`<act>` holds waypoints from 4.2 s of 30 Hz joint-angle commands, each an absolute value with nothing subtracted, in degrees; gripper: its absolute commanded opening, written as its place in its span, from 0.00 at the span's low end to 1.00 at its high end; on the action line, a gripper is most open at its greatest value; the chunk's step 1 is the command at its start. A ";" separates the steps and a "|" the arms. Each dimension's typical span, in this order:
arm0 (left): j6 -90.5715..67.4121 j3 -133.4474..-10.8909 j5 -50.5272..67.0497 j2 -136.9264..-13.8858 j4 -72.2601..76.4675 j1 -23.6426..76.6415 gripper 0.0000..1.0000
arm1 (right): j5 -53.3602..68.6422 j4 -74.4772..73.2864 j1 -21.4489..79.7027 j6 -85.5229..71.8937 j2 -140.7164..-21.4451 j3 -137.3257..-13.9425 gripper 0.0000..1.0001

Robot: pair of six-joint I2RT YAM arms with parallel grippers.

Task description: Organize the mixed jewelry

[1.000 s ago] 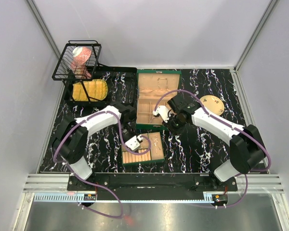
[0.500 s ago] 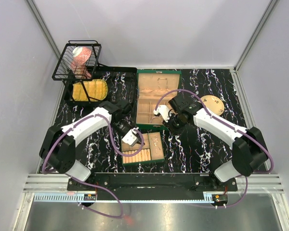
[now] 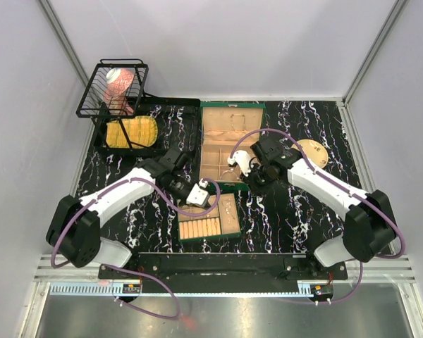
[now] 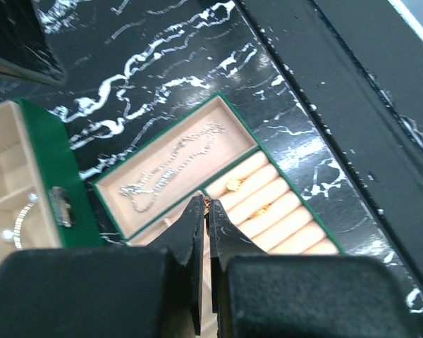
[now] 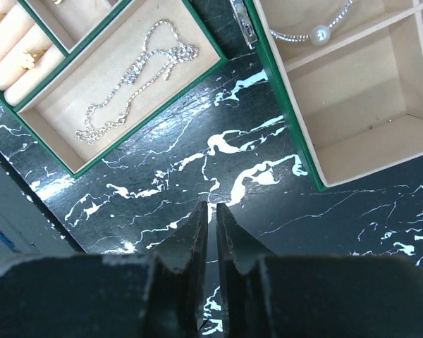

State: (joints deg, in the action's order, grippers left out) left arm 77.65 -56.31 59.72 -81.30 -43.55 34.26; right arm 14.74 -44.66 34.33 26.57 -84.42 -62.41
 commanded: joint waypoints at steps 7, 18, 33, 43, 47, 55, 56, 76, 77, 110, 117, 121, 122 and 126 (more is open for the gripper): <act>82.73 -45.89 56.78 -74.01 -45.03 34.01 0.00 | 17.49 -42.37 33.57 25.49 -80.95 -61.44 0.14; 114.69 -46.31 48.43 -74.00 -59.76 33.93 0.00 | 20.92 -42.63 34.89 26.37 -84.90 -59.51 0.19; 116.01 -48.69 48.78 -70.67 -63.37 26.29 0.00 | 14.24 -36.57 45.52 30.94 -86.75 -49.05 0.13; 119.79 -50.36 49.75 -70.66 -66.53 20.75 0.00 | 16.34 -34.02 49.57 30.41 -91.14 -49.83 0.13; 122.78 -51.06 49.13 -71.36 -67.85 19.34 0.00 | 17.05 -33.31 50.97 29.97 -93.25 -50.45 0.12; 126.21 -52.65 47.38 -73.47 -71.37 17.76 0.00 | 20.30 -32.70 51.86 28.13 -96.23 -54.57 0.11; 126.30 -52.73 47.37 -73.74 -71.45 17.49 0.00 | 20.65 -32.70 51.86 27.95 -96.59 -55.10 0.10; 117.80 -52.74 53.17 -76.21 -70.16 8.27 0.00 | 25.93 -31.12 53.17 24.44 -106.52 -67.76 0.08; 116.12 -52.30 53.43 -75.77 -69.01 8.00 0.00 | 25.84 -30.94 53.35 24.26 -106.96 -68.20 0.08; 55.81 -43.68 38.94 -62.67 -43.77 -12.39 0.00 | 18.37 -16.88 59.76 10.28 -118.91 -83.49 0.01; 54.15 -42.72 34.55 -63.19 -46.75 -14.24 0.00 | 15.12 -16.08 60.12 9.32 -120.41 -85.61 0.01; 53.97 -43.77 32.61 -67.32 -48.95 -14.94 0.00 | 14.33 -15.82 60.03 8.53 -119.53 -85.43 0.04; 53.96 -44.12 32.78 -68.89 -49.48 -15.38 0.00 | 13.98 -15.82 60.03 8.18 -119.18 -85.17 0.05; 53.18 -44.04 31.99 -70.22 -49.49 -15.65 0.00 | 12.75 -15.64 60.12 8.00 -118.21 -84.55 0.09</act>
